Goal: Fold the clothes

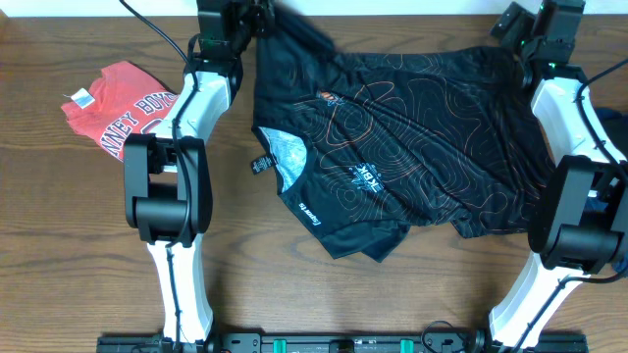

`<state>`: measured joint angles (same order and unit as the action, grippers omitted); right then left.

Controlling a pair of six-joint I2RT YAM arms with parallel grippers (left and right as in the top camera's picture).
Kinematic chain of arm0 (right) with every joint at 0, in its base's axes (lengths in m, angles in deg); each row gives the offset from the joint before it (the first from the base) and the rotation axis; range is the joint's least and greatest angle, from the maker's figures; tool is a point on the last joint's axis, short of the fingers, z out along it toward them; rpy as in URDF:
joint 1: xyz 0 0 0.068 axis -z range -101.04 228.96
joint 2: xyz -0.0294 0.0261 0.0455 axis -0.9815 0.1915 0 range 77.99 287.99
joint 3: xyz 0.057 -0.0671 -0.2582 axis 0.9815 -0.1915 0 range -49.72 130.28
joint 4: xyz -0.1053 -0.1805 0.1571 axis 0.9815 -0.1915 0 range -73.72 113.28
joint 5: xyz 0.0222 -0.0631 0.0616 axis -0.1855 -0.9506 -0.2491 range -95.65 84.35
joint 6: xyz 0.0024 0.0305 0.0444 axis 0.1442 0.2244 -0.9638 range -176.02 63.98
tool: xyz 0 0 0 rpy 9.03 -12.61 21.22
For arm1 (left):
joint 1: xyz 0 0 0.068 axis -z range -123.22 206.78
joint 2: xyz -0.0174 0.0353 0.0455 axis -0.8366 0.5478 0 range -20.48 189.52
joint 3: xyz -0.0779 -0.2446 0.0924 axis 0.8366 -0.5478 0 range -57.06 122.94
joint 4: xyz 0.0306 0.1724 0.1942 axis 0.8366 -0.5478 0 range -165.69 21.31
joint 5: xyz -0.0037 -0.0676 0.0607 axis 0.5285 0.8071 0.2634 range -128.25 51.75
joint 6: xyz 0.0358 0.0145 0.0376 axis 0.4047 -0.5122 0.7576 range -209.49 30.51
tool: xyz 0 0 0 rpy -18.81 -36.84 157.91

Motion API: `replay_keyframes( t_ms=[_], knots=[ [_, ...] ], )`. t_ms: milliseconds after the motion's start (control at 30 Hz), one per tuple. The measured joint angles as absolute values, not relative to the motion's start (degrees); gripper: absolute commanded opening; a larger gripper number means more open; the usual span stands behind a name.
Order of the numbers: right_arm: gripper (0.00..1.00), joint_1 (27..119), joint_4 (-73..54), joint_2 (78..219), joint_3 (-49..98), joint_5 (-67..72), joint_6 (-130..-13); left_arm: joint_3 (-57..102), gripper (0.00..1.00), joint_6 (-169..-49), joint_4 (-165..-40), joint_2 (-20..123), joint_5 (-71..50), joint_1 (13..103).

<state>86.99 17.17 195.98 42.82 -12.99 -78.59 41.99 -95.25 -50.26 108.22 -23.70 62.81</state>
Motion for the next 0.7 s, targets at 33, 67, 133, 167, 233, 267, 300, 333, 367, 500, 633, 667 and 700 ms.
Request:
replay_keyframes(
  t_ms=[33,67,133,167,233,267,300,333,367,500,633,667,700],
  knots=[
    [0.99,87.08,14.99,195.98,42.86,-13.01,-78.59,42.01,0.98,-95.36,-52.44,108.22,-23.81,62.61],
    [0.99,87.1,13.46,195.98,42.86,-13.03,-78.56,42.01,0.98,-95.27,-54.39,108.22,-23.86,62.43],
    [0.99,87.23,8.45,195.98,42.88,-13.03,-78.56,42.01,0.98,-95.25,-58.45,108.22,-24.08,62.0],
    [0.99,87.38,5.92,195.98,42.9,-12.99,-78.54,42.03,0.98,-95.25,-61.08,108.2,-24.12,61.76],
    [0.99,87.86,0.04,195.94,42.9,-13.03,-78.54,42.09,0.98,-95.25,-66.39,108.2,-24.38,61.34],
    [0.99,88.19,-2.69,195.87,42.9,-13.01,-78.54,42.07,0.98,-95.25,-69.38,108.2,-24.45,61.25],
    [0.99,88.48,-5.27,195.59,42.9,-13.01,-78.52,42.09,0.98,-95.23,-73.38,108.13,-24.4,61.08],
    [0.99,88.78,-7.72,195.28,42.88,-12.99,-78.52,42.07,0.98,-95.23,-77.51,107.94,-24.19,60.99],
    [0.99,89.04,-10.23,194.74,42.84,-13.01,-78.5,42.01,0.98,-95.25,-82.17,107.5,-23.73,60.97],
    [0.99,90.36,-18.98,190.98,42.77,-13.12,-78.37,41.64,0.98,-95.32,-101.84,103.11,-23.09,61.43],
    [0.99,90.97,-27.79,186.24,42.86,-13.18,-78.37,41.7,0.98,-96.72,-118.17,94.28,-22.42,62.76],
    [0.99,91.01,-29.8,185.36,42.88,-13.18,-78.37,41.83,0.98,-96.98,-121.25,92.22,-22.24,63.24],
    [0.99,91.01,-31.83,184.66,42.93,-13.18,-78.37,42.09,0.98,-97.22,-124.33,90.63,-22.13,63.81]
  ],
)
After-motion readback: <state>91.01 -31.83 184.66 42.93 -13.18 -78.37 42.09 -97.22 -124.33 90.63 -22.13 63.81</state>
